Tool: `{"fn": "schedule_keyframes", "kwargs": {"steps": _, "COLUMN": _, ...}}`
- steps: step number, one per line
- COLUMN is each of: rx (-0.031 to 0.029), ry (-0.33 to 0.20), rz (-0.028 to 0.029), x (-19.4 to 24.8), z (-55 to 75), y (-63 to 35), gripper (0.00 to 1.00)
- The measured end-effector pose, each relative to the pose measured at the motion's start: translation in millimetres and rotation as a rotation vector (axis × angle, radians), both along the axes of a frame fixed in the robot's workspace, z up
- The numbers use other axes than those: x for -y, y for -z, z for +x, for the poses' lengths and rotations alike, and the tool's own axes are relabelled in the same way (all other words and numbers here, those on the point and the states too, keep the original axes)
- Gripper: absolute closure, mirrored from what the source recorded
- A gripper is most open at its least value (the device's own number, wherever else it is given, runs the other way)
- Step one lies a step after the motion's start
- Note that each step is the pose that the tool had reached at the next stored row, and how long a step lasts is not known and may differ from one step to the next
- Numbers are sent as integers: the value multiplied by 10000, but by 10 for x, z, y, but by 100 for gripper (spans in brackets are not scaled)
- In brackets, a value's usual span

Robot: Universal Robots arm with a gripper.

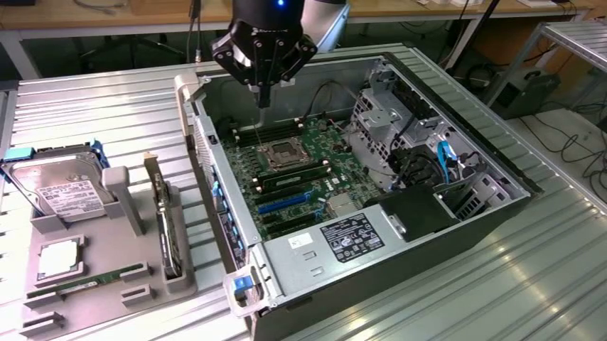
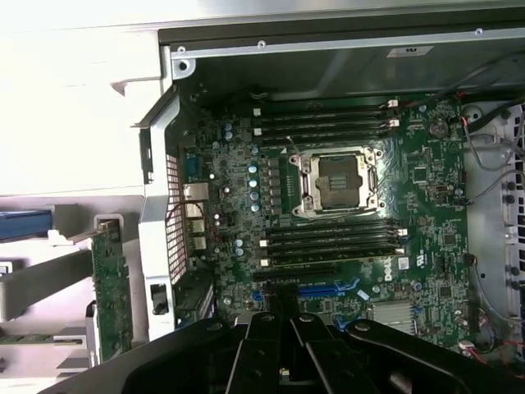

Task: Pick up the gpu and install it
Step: 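Reach for the gpu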

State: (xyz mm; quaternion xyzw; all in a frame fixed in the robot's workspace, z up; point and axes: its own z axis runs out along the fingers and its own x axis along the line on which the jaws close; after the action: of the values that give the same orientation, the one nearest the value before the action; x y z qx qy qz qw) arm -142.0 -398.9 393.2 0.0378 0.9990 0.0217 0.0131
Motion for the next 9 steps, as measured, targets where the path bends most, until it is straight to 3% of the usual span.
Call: {"fn": "schedule_keyframes", "kwargs": {"steps": 9, "rx": 0, "ry": 0, "rz": 0, "x": 0, "z": -25, "y": 1, "gripper": 89}}
